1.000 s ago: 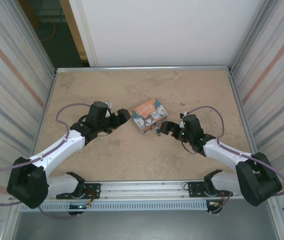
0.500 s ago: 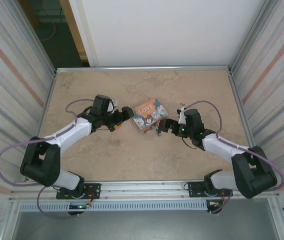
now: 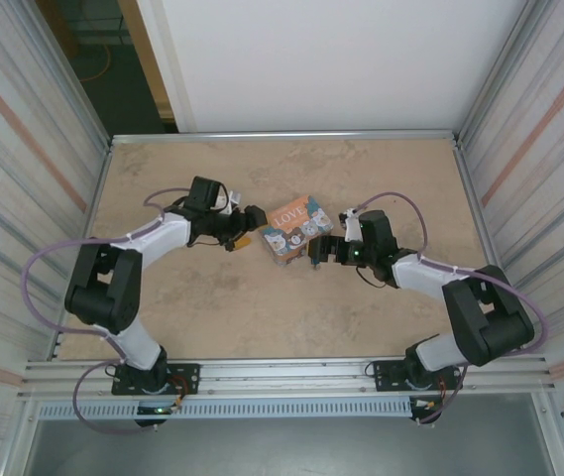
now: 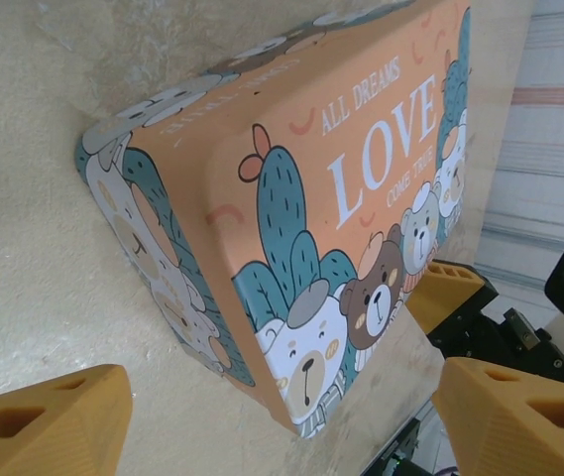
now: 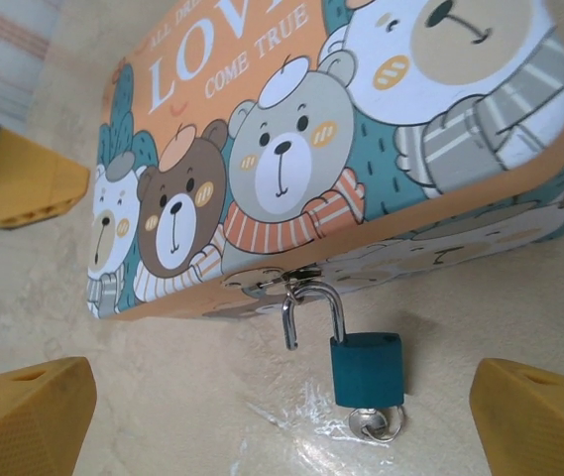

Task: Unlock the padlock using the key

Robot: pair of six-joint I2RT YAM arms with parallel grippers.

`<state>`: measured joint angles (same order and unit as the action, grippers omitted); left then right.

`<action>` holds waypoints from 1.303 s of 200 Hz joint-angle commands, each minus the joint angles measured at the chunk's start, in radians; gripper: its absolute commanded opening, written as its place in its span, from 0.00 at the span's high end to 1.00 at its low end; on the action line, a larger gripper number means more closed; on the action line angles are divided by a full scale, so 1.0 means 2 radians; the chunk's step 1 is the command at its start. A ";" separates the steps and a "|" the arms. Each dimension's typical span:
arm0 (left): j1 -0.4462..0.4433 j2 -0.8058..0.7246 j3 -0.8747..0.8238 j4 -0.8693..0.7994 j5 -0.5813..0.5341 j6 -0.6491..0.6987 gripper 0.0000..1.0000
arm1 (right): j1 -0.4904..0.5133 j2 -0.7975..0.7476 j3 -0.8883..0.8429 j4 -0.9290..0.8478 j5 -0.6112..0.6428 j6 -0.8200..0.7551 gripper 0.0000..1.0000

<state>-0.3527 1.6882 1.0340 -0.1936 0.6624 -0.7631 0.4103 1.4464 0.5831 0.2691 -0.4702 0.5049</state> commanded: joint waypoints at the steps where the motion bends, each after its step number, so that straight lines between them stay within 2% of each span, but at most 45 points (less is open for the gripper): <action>1: 0.002 0.023 0.014 -0.006 0.033 0.010 0.24 | 0.003 0.011 0.021 0.015 -0.025 -0.038 0.07; 152: -0.013 0.081 0.024 0.003 0.055 -0.003 0.44 | 0.011 0.096 0.083 -0.016 -0.065 -0.095 0.17; 209: -0.015 0.082 0.018 0.003 0.052 -0.007 0.48 | 0.016 0.112 0.072 0.002 -0.066 -0.079 0.19; 238: -0.016 0.083 0.018 0.003 0.053 -0.007 0.48 | 0.020 0.125 0.073 0.011 -0.073 -0.075 0.25; 260: -0.016 0.082 0.018 0.003 0.052 -0.008 0.49 | 0.022 0.124 0.070 0.020 -0.074 -0.074 0.27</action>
<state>-0.3752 1.8324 1.0649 -0.1692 0.7612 -0.7673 0.4450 1.6882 0.7265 0.2722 -0.5945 0.3496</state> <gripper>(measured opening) 0.518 0.745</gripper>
